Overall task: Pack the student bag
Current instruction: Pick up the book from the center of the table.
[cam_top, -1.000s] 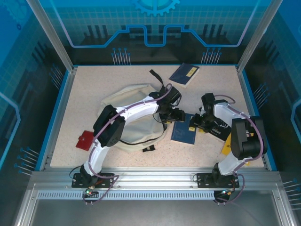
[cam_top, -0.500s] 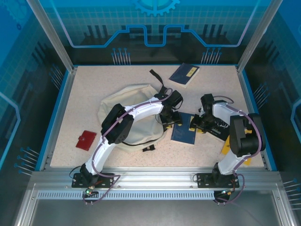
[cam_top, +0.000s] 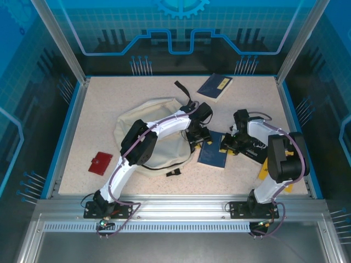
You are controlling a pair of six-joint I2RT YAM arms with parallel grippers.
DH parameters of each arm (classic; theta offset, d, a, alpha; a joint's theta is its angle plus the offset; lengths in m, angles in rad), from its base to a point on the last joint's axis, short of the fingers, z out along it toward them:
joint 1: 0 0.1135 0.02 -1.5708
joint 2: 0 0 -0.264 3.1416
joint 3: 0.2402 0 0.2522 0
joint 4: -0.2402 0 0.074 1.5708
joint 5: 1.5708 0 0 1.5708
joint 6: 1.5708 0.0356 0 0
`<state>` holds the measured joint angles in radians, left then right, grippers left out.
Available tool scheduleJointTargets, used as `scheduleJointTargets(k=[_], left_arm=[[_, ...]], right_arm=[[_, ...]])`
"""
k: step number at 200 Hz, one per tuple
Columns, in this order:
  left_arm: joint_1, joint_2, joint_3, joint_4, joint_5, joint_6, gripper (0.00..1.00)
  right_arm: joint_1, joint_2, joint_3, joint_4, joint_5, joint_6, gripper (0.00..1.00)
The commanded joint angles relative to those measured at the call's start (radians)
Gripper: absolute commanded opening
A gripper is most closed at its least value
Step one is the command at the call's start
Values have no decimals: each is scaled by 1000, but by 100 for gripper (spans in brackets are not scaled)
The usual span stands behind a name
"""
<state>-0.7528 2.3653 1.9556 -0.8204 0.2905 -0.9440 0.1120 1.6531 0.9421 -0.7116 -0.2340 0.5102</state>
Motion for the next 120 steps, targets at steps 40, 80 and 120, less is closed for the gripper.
scheduleJointTargets(k=[40, 80, 120], left_arm=[[0, 29, 30, -7, 85, 1, 45], [19, -16, 22, 21, 112, 24, 49], [61, -155, -9, 43, 115, 101, 64]], right_arm=[[22, -111, 46, -47, -37, 33, 13], [15, -149, 42, -57, 23, 41, 0], [-22, -249, 47, -33, -59, 8, 0]])
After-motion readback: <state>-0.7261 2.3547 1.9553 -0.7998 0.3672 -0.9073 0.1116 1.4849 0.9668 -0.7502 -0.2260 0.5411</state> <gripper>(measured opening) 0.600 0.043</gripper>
